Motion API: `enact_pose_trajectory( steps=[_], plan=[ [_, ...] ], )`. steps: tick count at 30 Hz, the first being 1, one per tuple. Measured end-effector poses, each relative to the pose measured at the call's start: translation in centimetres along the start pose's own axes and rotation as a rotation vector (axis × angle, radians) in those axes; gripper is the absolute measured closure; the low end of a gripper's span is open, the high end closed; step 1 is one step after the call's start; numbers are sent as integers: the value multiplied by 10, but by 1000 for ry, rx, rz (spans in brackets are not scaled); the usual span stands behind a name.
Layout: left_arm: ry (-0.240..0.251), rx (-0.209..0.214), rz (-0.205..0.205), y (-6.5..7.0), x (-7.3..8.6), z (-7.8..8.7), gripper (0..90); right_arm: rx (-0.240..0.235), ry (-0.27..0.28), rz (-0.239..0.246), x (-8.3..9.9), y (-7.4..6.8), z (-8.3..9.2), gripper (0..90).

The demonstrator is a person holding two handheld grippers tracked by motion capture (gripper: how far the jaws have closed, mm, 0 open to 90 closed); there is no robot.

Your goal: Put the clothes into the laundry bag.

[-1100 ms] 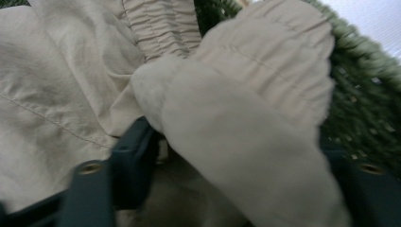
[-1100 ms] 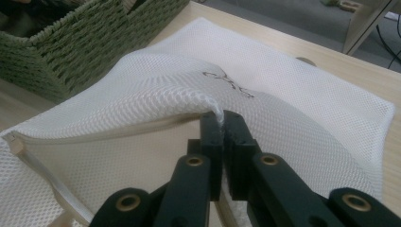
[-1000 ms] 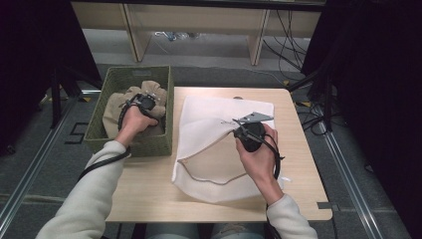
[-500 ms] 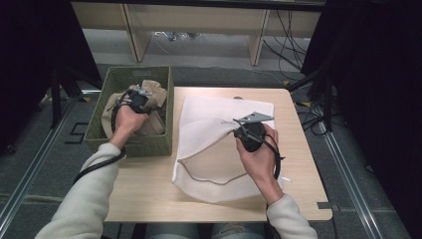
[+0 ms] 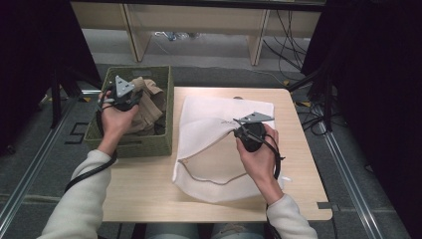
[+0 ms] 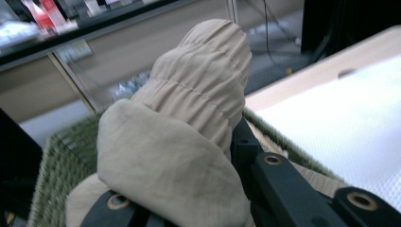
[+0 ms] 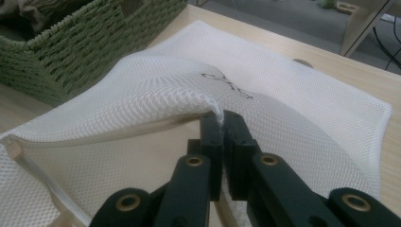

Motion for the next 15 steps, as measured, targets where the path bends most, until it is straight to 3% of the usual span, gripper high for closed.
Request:
enact_pose_trajectory(
  steps=[4, 6, 9, 10, 12, 15],
  plan=[
    [94, 18, 26, -1, -8, 14, 842, 0, 3, 31, 0, 3, 0, 887],
    [141, 9, 16, -3, -12, 21, 843, -4, 1, 27, 0, 3, 0, 887],
    [206, 15, 34, -4, -18, 34, 843, -1, 11, 16, -1, 3, 2, 887],
    [219, 15, 31, -4, -19, 37, 843, 0, 27, 41, -2, 5, 1, 887],
    [257, 16, 35, -4, -24, 46, 843, 1, 24, 8, -1, 4, 1, 887],
    [302, 20, 36, -4, -31, 59, 843, -3, 44, 5, -2, 2, 0, 887]
  ],
)
Point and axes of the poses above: each handheld gripper's, and its own axes: z roughly backward along the jaws, x roughly out of its underside, y roughly to its right, the point moved 6 cm from there along -z, roughly forward along the jaws, and after that the axes turned 1 degree about -z, right-handed, at the moved point
